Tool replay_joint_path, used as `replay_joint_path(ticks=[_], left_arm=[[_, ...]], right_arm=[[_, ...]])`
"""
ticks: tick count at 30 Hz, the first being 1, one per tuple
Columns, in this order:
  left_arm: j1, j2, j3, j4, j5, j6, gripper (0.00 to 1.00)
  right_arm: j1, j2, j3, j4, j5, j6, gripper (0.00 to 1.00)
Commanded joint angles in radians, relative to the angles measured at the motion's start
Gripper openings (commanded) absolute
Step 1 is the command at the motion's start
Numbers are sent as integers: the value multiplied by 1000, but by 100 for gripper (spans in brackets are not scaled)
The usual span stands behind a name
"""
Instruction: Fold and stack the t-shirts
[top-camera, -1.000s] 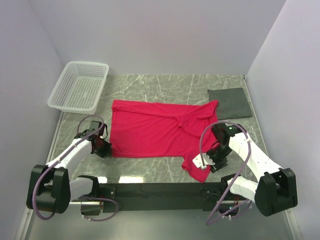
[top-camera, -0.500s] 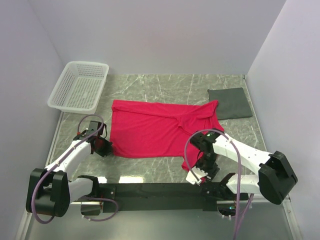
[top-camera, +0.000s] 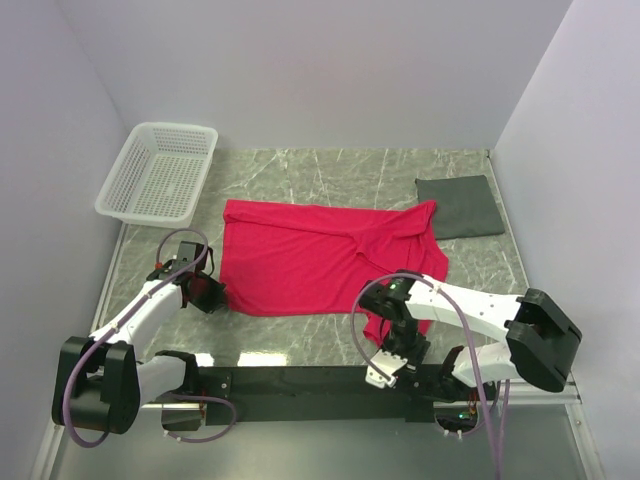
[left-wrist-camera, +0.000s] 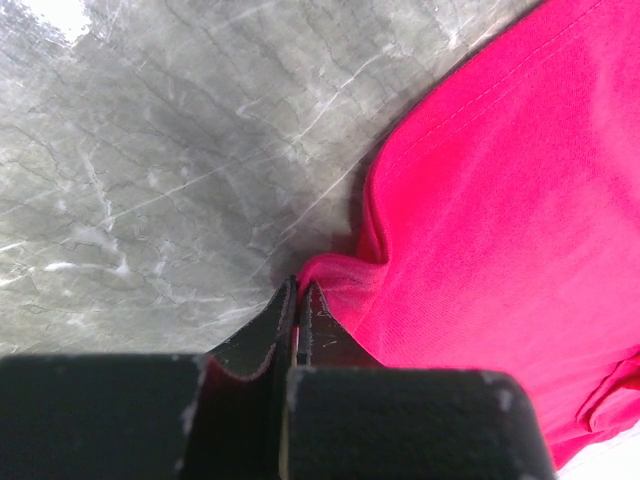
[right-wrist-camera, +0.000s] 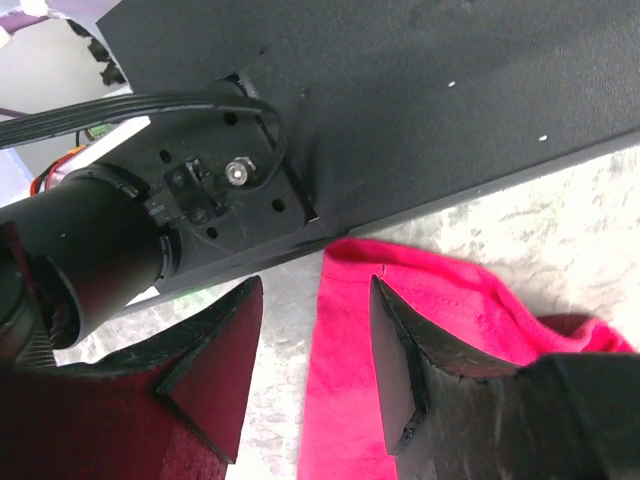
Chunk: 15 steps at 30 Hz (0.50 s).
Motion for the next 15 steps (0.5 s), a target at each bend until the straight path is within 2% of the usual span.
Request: replay_joint_path(ticks=[1, 15], left_arm=[[4, -1, 8, 29, 14, 17, 1], [4, -54, -38, 31, 28, 2, 1]], right_arm=[[33, 14, 9, 41, 24, 44, 54], [53, 98, -38, 167, 79, 4, 54]])
